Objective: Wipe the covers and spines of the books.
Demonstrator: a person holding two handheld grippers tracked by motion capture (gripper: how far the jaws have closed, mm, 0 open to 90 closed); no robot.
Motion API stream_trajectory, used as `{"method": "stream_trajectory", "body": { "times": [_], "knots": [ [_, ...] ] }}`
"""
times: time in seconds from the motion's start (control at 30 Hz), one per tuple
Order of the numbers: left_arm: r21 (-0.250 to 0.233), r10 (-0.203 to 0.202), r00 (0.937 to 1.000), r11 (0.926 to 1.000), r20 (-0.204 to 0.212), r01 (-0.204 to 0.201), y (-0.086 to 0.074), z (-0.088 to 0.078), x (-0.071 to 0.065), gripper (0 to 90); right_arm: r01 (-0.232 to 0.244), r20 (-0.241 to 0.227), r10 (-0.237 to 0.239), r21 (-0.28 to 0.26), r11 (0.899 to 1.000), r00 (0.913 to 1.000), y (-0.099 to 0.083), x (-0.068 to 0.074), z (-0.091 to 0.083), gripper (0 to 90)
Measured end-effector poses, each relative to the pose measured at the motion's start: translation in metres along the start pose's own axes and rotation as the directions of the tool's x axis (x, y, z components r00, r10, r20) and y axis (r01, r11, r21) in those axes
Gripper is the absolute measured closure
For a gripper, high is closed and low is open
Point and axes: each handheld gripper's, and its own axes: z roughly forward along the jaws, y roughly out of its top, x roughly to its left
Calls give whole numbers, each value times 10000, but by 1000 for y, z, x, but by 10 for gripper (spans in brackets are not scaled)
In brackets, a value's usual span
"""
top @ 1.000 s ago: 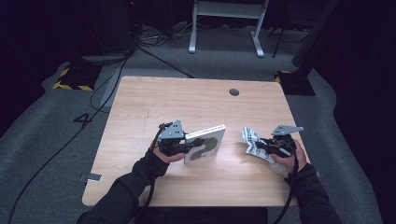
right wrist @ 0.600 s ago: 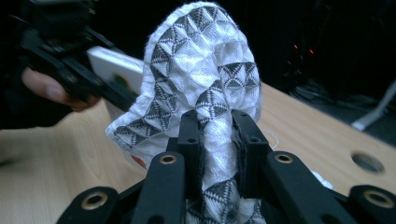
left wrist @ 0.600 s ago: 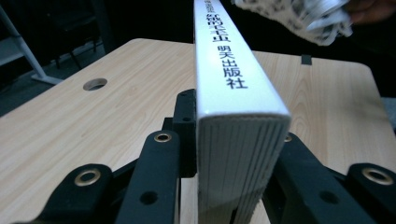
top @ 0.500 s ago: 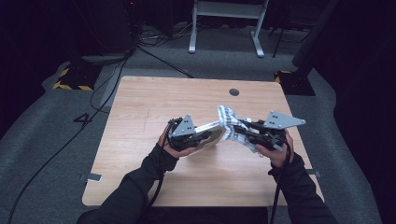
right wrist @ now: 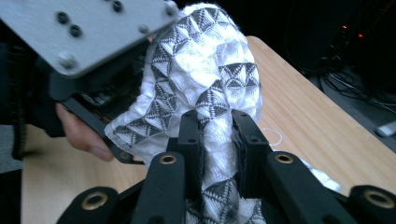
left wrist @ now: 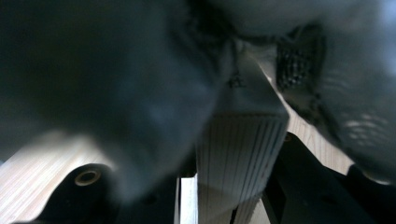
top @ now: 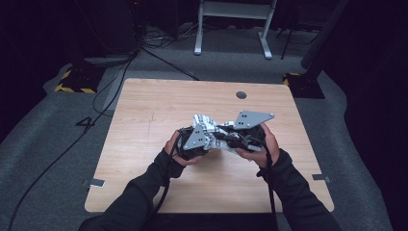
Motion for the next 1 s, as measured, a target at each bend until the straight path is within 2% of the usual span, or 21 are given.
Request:
{"method": "stream_trajectory", "body": {
  "times": [0.1, 0.13, 0.2, 0.3, 0.4, 0.47, 0.6, 0.67, 0.73, 0.8, 0.83, 0.87, 0.9, 0.97, 1.0],
  "knots": [
    [-19, -119, 9999, 9999, -110, 119, -2, -3, 3, 753, -294, 635, 282, 180, 9994, 9976, -7, -10, -5, 757],
    [-34, -153, 9998, 9999, -142, 153, -2, -4, 3, 753, -473, 1022, 442, 282, 9985, 9938, -11, -16, -8, 756],
    [-47, -157, 9997, 9999, -191, 156, -2, -5, 4, 753, -941, 1214, 907, 228, 9953, 9885, -20, -28, -13, 756],
    [-99, -139, 9996, 9999, -260, 136, -1, -5, 5, 754, -1332, 1525, 1280, 240, 9908, 9800, -30, -39, -19, 756],
    [-184, -226, 9993, 9996, -291, 221, -1, -4, 5, 754, -1472, 1453, 1447, 63, 9891, 9787, -31, -41, -21, 757],
    [-238, -293, 9992, 9993, -258, 287, -1, -3, 3, 753, -1400, 1172, 1397, -60, 9901, 9832, -27, -38, -19, 757],
    [-233, -263, 9994, 9994, -232, 257, 0, -3, 2, 753, -834, 423, 841, -192, 9963, 9956, -8, -14, -6, 756],
    [-293, -336, 9992, 9990, -231, 329, -1, -5, 4, 753, -583, 380, 592, -222, 9980, 9975, -1, -6, -1, 756],
    [-333, -425, 9988, 9986, -235, 417, -2, -6, 5, 753, -571, 293, 579, -273, 9980, 9979, 2, -3, 1, 756],
    [-399, -495, 9982, 9980, -345, 481, -3, -10, 8, 753, -526, 531, 537, -209, 9984, 9971, 3, -4, 2, 756],
    [-451, -570, 9978, 9974, -340, 555, -3, -11, 8, 753, -511, 886, 520, -125, 9986, 9947, 1, -8, 0, 756],
    [-451, -570, 9978, 9974, -340, 555, -3, -11, 8, 754, -511, 886, 520, -125, 9986, 9947, 1, -8, 0, 756],
    [-513, -596, 9976, 9970, -364, 577, -3, -13, 9, 754, -571, 1221, 578, -90, 9983, 9908, -2, -13, -2, 756],
    [-572, -629, 9971, 9965, -421, 605, -2, -15, 11, 753, -1132, 1460, 1152, -219, 9933, 9826, -11, -29, -10, 756],
    [-612, -672, 9967, 9960, -453, 644, -2, -16, 11, 753, -1243, 1680, 1263, -220, 9920, 9777, -15, -35, -14, 756]
  ]
}}
